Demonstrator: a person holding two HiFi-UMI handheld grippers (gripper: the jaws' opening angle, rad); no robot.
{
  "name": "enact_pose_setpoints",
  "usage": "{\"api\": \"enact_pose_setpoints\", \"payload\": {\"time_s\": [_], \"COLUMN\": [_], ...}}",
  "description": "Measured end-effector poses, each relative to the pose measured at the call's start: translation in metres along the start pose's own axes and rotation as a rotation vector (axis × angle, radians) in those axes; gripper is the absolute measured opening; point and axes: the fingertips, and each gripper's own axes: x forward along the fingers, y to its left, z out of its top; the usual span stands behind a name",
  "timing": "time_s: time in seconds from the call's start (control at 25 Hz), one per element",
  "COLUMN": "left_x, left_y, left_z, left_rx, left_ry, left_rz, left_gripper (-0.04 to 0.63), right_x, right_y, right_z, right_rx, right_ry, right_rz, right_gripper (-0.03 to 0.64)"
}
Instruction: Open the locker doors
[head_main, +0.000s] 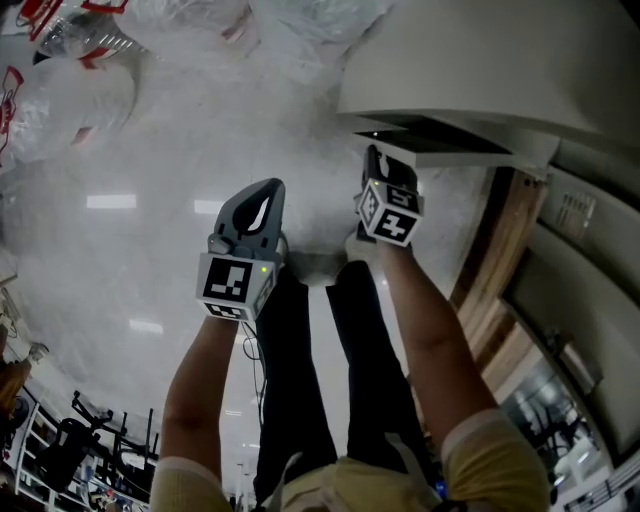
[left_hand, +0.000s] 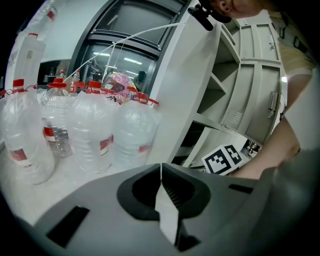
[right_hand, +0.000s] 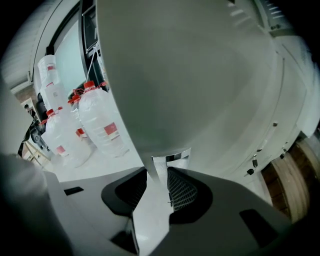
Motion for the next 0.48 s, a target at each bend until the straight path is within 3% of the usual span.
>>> {"api": "enact_pose_setpoints", "payload": {"time_s": [0.48], "left_x": [-0.001], "left_y": [-0.034], "left_z": [0.002], "left_rx": [0.059], "left_ry": [0.043], "left_rz": [-0.061], "left_gripper": [0.005], "right_x": [-0.041], "right_y": [-0.018], "right_z": [-0.047], "right_rx": [-0.052], "right_ry": [0.063], "right_rz": [-0.001], "right_gripper": [0.126]}}
